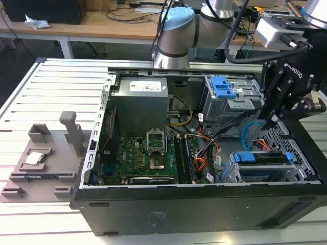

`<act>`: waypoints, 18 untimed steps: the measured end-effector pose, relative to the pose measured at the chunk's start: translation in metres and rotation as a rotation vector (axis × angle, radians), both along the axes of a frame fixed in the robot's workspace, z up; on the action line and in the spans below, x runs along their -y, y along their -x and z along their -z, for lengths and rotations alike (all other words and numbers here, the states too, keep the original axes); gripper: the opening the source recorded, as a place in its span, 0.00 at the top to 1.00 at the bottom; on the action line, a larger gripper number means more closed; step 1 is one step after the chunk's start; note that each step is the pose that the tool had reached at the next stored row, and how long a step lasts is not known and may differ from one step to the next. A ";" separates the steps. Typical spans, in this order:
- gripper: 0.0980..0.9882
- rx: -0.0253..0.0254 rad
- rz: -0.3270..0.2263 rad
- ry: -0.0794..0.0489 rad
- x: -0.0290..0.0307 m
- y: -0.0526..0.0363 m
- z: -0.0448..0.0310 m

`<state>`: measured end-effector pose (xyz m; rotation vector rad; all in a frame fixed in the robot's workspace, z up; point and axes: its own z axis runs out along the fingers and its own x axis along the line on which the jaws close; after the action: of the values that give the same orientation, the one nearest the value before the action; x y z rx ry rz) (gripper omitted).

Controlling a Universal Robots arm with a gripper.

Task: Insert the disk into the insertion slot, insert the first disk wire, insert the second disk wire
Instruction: 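Insert the second disk wire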

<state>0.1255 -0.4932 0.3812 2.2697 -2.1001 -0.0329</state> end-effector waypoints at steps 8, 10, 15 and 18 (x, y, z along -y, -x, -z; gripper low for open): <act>0.77 0.0000 -0.016 0.006 0.0000 0.0034 0.0031; 0.86 0.0000 -0.017 0.006 0.0000 0.0034 0.0030; 0.93 0.0000 -0.018 0.006 0.0053 0.0034 0.0032; 0.93 -0.0001 -0.018 0.013 0.0171 0.0034 0.0042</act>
<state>0.1221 -0.5103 0.3770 2.2810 -2.0737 -0.0187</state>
